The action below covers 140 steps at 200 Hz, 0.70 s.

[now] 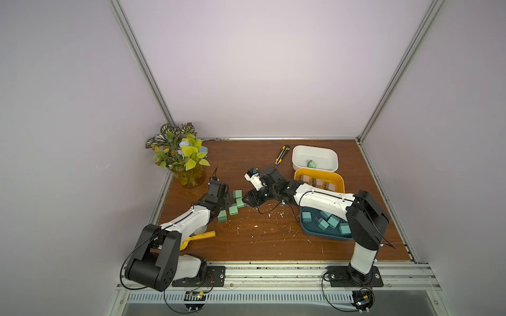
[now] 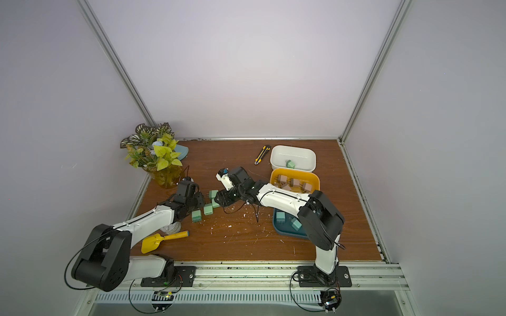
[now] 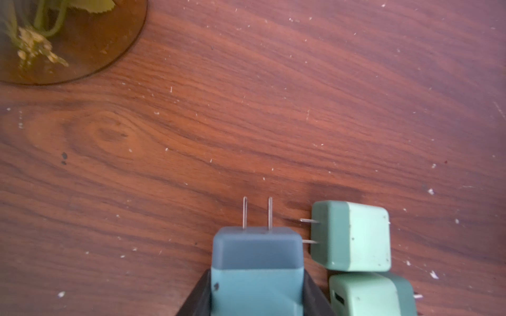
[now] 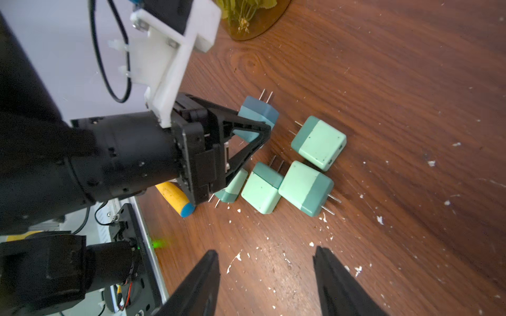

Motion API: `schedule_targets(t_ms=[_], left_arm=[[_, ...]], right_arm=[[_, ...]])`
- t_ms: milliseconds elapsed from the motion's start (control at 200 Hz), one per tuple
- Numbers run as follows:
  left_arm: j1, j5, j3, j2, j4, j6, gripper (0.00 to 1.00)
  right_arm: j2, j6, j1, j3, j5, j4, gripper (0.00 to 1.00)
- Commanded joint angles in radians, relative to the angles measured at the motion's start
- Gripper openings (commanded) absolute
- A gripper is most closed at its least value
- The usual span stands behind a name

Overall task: Place the plugs by color into the storage box
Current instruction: Pick up the plug from the center of the board.

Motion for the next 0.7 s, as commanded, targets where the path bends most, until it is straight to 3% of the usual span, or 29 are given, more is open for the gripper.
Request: schedule_targets(t_ms=[0, 265, 425, 525, 695], left_arm=[[-0.013, -0.017, 0.032, -0.05, -0.032, 0.037, 0.01], [-0.097, -0.033, 0.134, -0.033, -0.074, 0.041, 0.01], [-0.132, -0.005, 0.205, -0.006, -0.069, 0.039, 0.01], [-0.169, -0.013, 0.272, 0.039, -0.078, 0.059, 0.01], [-0.251, -0.019, 0.425, 0.164, -0.098, 0.081, 0.01]], right_arm=[[-0.075, 0.006, 0.002, 0.008, 0.072, 0.008, 0.6], [-0.091, 0.007, -0.029, 0.002, 0.089, -0.016, 0.58], [-0.146, -0.013, -0.06, -0.029, 0.176, -0.062, 0.58], [-0.185, -0.016, -0.111, -0.056, 0.227, -0.106, 0.58], [-0.27, 0.003, -0.219, -0.141, 0.192, -0.096, 0.58]])
